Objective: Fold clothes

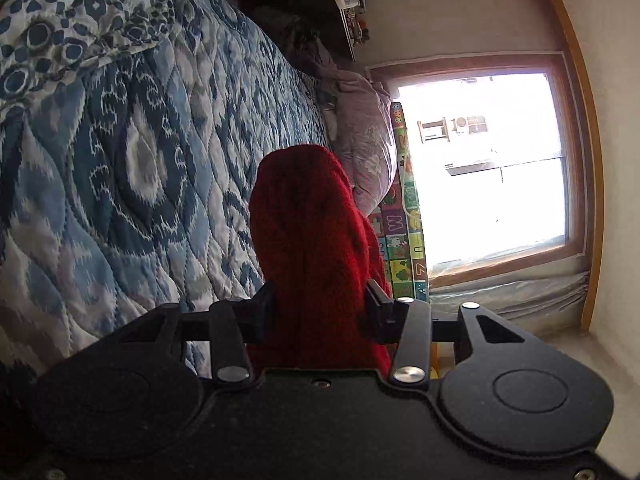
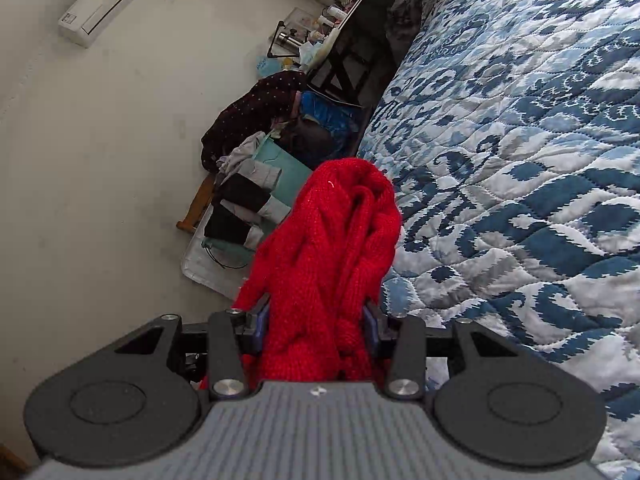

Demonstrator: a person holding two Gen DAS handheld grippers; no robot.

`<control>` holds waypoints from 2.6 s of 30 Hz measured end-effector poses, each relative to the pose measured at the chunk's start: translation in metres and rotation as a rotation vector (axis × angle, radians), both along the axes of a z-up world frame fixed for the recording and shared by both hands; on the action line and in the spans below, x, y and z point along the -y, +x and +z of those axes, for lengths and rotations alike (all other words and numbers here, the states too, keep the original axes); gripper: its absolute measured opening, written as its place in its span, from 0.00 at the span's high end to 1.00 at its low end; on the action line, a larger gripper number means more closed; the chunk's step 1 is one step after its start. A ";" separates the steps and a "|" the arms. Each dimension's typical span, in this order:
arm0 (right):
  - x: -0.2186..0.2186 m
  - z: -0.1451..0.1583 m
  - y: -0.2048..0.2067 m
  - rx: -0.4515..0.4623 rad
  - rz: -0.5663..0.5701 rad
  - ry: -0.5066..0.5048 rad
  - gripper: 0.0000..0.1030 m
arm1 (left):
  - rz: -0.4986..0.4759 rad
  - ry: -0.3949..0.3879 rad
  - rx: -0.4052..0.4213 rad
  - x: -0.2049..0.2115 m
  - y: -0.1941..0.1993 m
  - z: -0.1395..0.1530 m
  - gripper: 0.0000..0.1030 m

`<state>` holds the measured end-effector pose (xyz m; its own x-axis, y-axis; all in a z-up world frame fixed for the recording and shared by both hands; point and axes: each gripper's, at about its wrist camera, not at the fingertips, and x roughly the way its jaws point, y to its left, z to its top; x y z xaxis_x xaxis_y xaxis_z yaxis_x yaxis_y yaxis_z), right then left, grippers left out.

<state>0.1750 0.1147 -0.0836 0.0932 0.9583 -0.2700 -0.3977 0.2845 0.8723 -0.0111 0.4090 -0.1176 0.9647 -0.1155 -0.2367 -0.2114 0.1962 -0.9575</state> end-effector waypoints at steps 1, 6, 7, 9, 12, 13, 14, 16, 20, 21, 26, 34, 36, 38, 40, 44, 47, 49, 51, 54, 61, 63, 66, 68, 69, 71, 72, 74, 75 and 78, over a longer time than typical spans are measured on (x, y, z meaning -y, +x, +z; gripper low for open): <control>-0.015 -0.008 0.003 -0.017 0.003 -0.003 0.57 | 0.017 -0.002 -0.006 -0.007 0.000 -0.006 0.58; -0.074 -0.034 0.013 -0.021 0.057 -0.065 0.57 | 0.100 0.065 -0.043 -0.040 -0.003 -0.030 0.57; -0.084 -0.045 0.016 -0.016 0.064 -0.119 0.57 | 0.095 0.111 -0.091 -0.045 0.001 -0.037 0.55; -0.093 -0.071 0.017 -0.037 0.056 -0.240 0.54 | 0.050 0.113 -0.193 -0.052 0.006 -0.059 0.45; -0.081 -0.083 0.014 -0.061 0.043 -0.160 0.55 | 0.071 0.157 -0.138 -0.057 -0.021 -0.045 0.41; -0.081 -0.082 0.013 -0.042 0.053 -0.161 0.55 | 0.091 0.210 -0.127 -0.058 -0.032 -0.034 0.41; -0.081 -0.083 0.013 -0.032 0.059 -0.159 0.55 | 0.112 0.277 -0.124 -0.059 -0.041 -0.023 0.41; -0.080 -0.086 0.014 -0.035 0.053 -0.147 0.55 | 0.142 0.484 -0.184 -0.061 -0.042 -0.001 0.41; -0.083 -0.089 0.013 -0.014 0.036 -0.145 0.55 | 0.085 0.953 -0.434 -0.054 -0.008 0.010 0.42; -0.083 -0.089 0.013 -0.012 0.035 -0.146 0.55 | 0.044 1.037 -0.482 -0.052 0.001 0.003 0.42; -0.086 -0.088 0.015 -0.011 0.025 -0.161 0.54 | 0.037 1.164 -0.647 -0.056 0.009 -0.029 0.91; -0.090 -0.088 0.014 -0.003 0.014 -0.171 0.53 | 0.767 0.294 -0.624 -0.153 -0.222 -0.098 0.92; -0.091 -0.088 0.013 0.000 0.013 -0.171 0.53 | 0.791 0.245 -0.647 -0.151 -0.259 -0.110 0.92; -0.091 -0.088 0.014 0.001 0.013 -0.170 0.53 | 0.780 0.315 -0.612 -0.141 -0.269 -0.100 0.92; -0.092 -0.089 0.014 0.002 0.013 -0.169 0.53 | 0.691 0.338 -0.507 -0.134 -0.260 -0.088 0.92; -0.092 -0.089 0.014 0.005 0.016 -0.166 0.53 | 0.419 0.406 -0.266 -0.115 -0.201 -0.062 0.67; -0.092 -0.089 0.014 0.005 0.016 -0.163 0.53 | 0.222 0.425 -0.106 -0.090 -0.145 -0.045 0.49; -0.091 -0.090 0.015 0.005 0.020 -0.159 0.53 | 0.130 0.436 -0.071 -0.077 -0.111 -0.040 0.48; -0.091 -0.090 0.015 0.004 0.024 -0.153 0.53 | 0.078 0.438 -0.078 -0.072 -0.084 -0.042 0.48; -0.089 -0.092 0.017 0.002 0.034 -0.141 0.53 | 0.023 0.386 -0.112 -0.073 -0.052 -0.054 0.45; -0.087 -0.097 0.021 0.012 0.048 -0.109 0.55 | 0.016 0.296 -0.063 -0.066 -0.037 -0.069 0.56; -0.086 -0.096 0.022 -0.014 0.050 -0.094 0.56 | 0.037 0.266 -0.035 -0.062 -0.040 -0.069 0.61; -0.090 -0.083 0.024 -0.025 0.089 -0.067 0.57 | 0.055 0.220 0.027 -0.062 -0.049 -0.062 0.64; -0.099 -0.067 0.024 -0.002 0.125 -0.017 0.57 | 0.081 0.225 0.064 -0.065 -0.057 -0.054 0.64; -0.108 -0.059 0.026 0.002 0.139 0.003 0.57 | 0.102 0.231 0.083 -0.069 -0.062 -0.048 0.64; -0.136 -0.041 0.032 0.015 0.180 0.040 0.57 | 0.163 0.246 0.130 -0.080 -0.072 -0.035 0.64; -0.151 -0.032 0.035 0.022 0.203 0.057 0.57 | 0.200 0.262 0.148 -0.086 -0.076 -0.028 0.64; -0.184 -0.017 0.041 0.040 0.234 0.062 0.56 | 0.276 0.295 0.176 -0.098 -0.085 -0.018 0.64; -0.205 -0.012 0.044 0.055 0.225 0.016 0.53 | 0.314 0.306 0.184 -0.104 -0.088 -0.015 0.64; -0.262 -0.010 0.056 0.074 0.144 -0.229 0.24 | 0.427 0.325 0.102 -0.121 -0.089 -0.041 0.64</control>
